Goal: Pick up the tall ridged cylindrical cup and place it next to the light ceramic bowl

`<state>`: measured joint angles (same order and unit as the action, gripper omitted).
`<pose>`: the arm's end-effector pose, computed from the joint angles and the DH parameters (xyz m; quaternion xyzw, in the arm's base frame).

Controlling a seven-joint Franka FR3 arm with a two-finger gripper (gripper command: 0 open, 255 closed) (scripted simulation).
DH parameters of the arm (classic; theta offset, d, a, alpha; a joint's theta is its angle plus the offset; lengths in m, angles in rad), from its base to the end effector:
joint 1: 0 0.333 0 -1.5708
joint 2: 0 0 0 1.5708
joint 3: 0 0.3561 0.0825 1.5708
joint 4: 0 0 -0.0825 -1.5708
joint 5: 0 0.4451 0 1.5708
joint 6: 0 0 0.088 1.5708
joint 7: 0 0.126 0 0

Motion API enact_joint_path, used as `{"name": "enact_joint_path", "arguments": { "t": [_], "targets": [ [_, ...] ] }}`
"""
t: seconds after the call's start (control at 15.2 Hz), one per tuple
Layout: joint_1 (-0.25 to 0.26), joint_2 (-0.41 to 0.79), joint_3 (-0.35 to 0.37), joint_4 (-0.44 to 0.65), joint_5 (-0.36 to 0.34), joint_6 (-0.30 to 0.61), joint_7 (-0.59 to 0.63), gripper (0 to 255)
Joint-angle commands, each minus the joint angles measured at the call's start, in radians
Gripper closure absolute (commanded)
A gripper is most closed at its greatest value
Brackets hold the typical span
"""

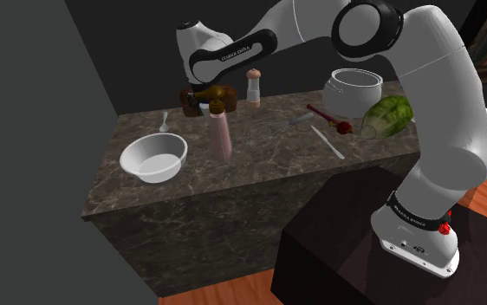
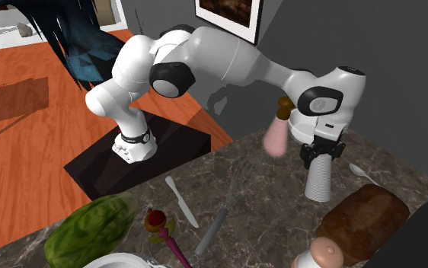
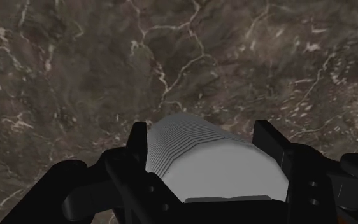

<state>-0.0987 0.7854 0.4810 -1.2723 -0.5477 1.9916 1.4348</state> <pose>0.8112 0.1757 0.3068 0.8842 -0.4594 0.0727 0.0437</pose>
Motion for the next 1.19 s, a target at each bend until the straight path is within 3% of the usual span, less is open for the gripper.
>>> {"name": "enact_joint_path", "arguments": {
  "t": [0.0,0.73,0.79,1.06,1.12],
  "targets": [
    [-0.002,0.029,-0.013,-0.018,-0.007,0.010,0.008,255],
    [0.011,0.051,-0.037,-0.029,-0.007,0.048,0.014,255],
    [0.015,0.051,-0.036,-0.022,-0.006,0.041,0.014,0],
    [0.043,0.131,-0.048,0.116,-0.009,-0.009,-0.019,0],
    [0.013,0.050,-0.040,-0.029,-0.004,0.049,0.013,0]
  ]
}}
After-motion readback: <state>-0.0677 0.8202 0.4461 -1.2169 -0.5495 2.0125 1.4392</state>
